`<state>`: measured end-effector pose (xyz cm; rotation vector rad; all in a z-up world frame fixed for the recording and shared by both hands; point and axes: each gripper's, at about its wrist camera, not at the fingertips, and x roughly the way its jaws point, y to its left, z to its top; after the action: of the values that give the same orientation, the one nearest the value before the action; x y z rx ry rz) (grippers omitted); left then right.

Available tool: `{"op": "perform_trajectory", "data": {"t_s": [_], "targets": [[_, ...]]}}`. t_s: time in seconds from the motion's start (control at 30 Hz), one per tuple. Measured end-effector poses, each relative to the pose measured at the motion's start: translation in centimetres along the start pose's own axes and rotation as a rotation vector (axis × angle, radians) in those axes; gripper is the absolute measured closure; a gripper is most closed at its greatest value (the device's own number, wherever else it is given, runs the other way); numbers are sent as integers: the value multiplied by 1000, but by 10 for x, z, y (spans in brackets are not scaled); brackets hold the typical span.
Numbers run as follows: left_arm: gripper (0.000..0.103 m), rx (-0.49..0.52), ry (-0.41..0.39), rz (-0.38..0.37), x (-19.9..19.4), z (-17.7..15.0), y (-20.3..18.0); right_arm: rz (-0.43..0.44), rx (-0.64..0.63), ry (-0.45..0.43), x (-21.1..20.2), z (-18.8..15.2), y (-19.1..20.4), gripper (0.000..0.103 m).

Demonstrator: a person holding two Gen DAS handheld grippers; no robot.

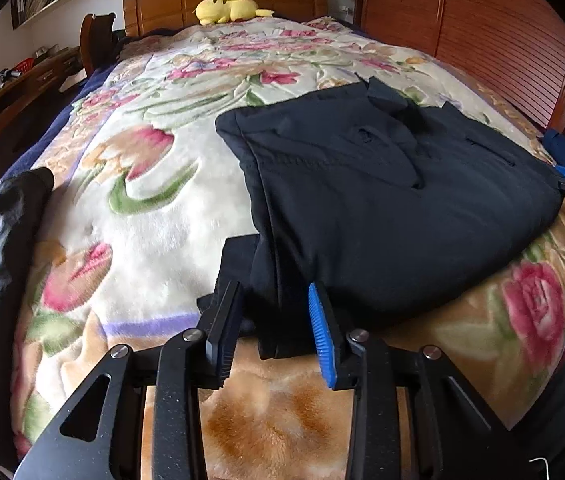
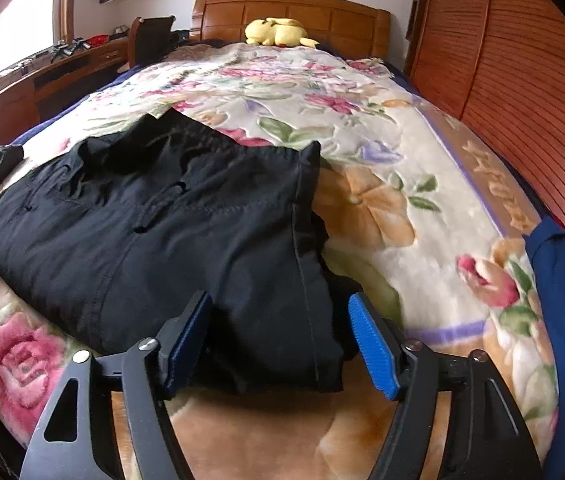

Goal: Fold large clothes

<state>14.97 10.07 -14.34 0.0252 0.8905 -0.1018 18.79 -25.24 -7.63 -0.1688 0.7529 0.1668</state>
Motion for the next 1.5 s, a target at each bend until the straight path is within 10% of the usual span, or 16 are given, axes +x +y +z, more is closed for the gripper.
{"op": "perform_trajectory", "data": {"t_s": [0.47, 0.6, 0.87, 1.5], "targets": [[69, -46, -2, -25, 11, -6, 4, 89, 78, 113, 44, -9, -9, 20], [84, -57, -2, -80, 11, -8, 6, 114, 77, 130, 48, -9, -11, 21], [98, -45, -57, -77, -9, -5, -1, 185, 22, 104, 35, -3, -6, 73], [99, -14, -100, -95, -75, -53, -24, 205, -15, 80, -47, -38, -24, 70]]}}
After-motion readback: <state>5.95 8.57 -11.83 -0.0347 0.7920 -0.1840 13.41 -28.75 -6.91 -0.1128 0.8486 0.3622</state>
